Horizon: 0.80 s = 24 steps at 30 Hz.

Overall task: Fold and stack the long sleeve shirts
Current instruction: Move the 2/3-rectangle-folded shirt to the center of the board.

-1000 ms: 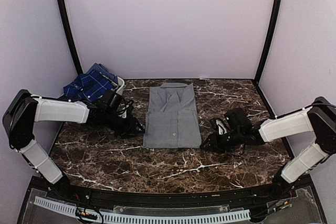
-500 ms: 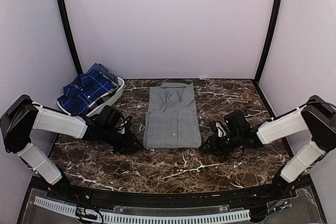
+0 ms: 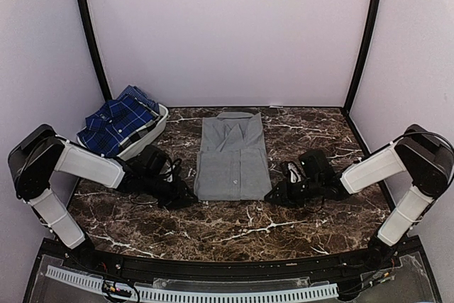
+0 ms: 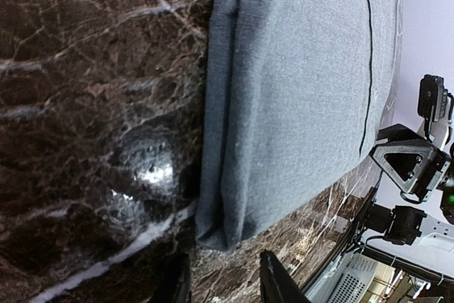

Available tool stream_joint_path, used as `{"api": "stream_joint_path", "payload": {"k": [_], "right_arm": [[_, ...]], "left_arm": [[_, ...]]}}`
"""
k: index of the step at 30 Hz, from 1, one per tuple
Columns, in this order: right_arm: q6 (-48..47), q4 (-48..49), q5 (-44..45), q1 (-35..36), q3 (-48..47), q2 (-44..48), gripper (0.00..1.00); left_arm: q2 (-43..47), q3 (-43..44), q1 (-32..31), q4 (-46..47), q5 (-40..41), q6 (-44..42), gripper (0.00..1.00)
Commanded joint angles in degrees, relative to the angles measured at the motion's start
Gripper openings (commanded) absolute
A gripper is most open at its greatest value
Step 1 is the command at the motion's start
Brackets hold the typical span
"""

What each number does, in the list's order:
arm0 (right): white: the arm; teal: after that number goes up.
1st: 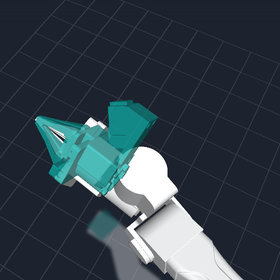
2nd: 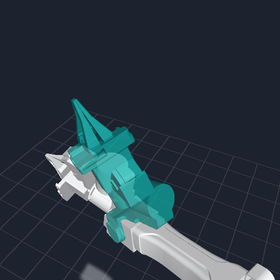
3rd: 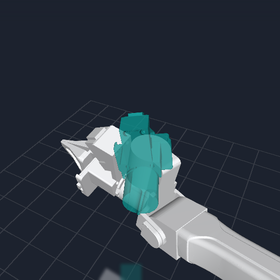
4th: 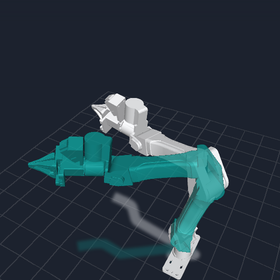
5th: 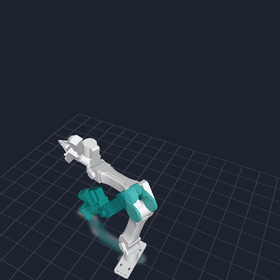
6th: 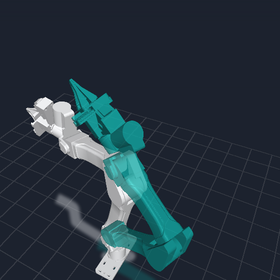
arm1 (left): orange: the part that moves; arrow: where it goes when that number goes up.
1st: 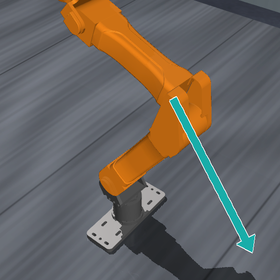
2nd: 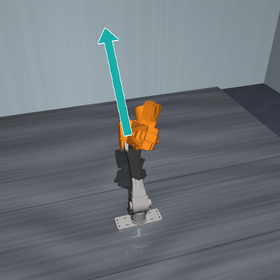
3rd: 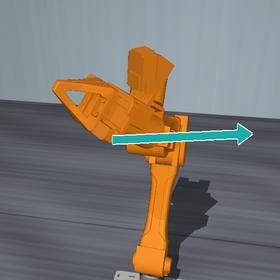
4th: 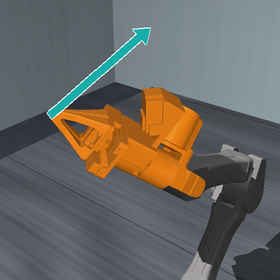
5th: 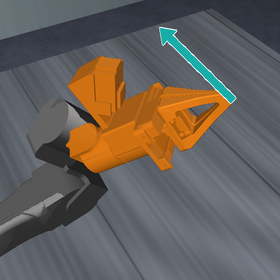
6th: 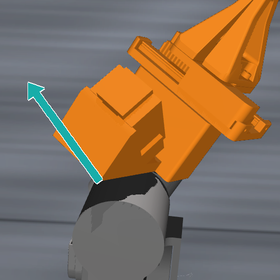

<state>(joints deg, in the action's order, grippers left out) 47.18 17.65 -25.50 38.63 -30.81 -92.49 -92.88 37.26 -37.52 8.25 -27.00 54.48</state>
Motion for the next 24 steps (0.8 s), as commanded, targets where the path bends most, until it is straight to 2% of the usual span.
{"api": "stream_joint_path", "payload": {"k": [1, 4, 13, 20, 24], "right_arm": [[0.4, 0.9, 1.4, 0.1, -1.0, -1.5, 0.28], [0.4, 1.1, 1.4, 0.0, -1.4, -1.9, 0.27], [0.7, 2.2, 1.2, 0.0, -1.8, -2.9, 0.19], [0.3, 1.9, 0.9, 0.1, -2.3, -2.0, 0.0], [0.2, 1.9, 0.9, 0.2, -1.0, 0.1, 0.0]], "left_arm": [[-1.8, 0.3, -0.4, 0.9, 0.2, 0.1, 0.31], [-2.4, 0.9, -0.4, 1.3, 0.6, 0.1, 0.3], [-3.8, 2.6, -0.5, 1.7, 0.7, -0.2, 0.14], [-3.0, 3.4, -0.8, 0.2, 0.6, -0.4, 0.0], [-0.8, 3.4, -1.2, -1.9, 1.6, -0.9, 0.0]]}}
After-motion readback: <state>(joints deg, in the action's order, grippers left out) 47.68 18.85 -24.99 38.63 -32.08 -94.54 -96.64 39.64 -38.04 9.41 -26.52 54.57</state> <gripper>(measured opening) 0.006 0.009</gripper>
